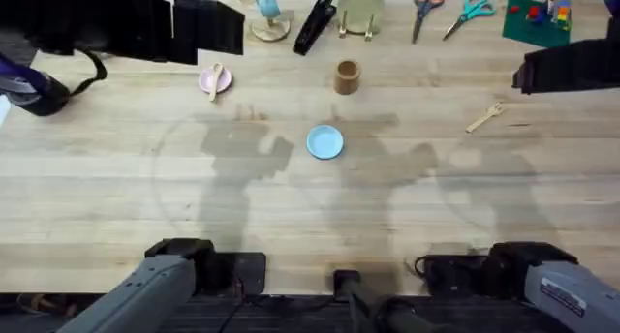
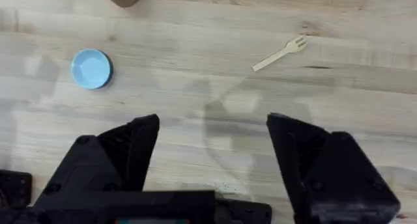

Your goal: Pick up a utensil and set it on the pink plate, then put the other utensil in the container.

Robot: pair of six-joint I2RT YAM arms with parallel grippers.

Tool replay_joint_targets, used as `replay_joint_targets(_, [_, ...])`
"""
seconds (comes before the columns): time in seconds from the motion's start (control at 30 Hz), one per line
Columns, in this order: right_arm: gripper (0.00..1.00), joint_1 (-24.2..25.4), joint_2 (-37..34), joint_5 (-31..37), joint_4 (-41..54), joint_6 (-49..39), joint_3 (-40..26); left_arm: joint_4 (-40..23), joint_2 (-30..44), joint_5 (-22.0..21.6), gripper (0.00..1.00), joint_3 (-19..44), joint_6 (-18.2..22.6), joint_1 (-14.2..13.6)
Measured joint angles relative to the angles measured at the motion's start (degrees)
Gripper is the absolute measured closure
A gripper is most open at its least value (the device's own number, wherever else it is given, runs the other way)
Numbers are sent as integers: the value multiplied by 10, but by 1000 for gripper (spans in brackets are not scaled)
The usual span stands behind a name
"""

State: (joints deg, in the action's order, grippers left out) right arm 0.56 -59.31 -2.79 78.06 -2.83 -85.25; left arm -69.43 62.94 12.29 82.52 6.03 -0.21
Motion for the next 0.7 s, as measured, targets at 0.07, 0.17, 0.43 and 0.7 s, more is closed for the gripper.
replay_joint_targets(0.07, [7,0,0,0,0,0,0,2,0,7,11,0,3,0])
replay_joint_targets(0.17, [8,0,0,0,0,0,0,2,2,15,10,0,7,0])
replay_joint_targets(0.43, [8,0,0,0,4,0,0,-13,36,30,6,0,18,0])
replay_joint_targets(0.7, [8,0,-9,0,7,0,0,62,15,74,6,-88,106,0])
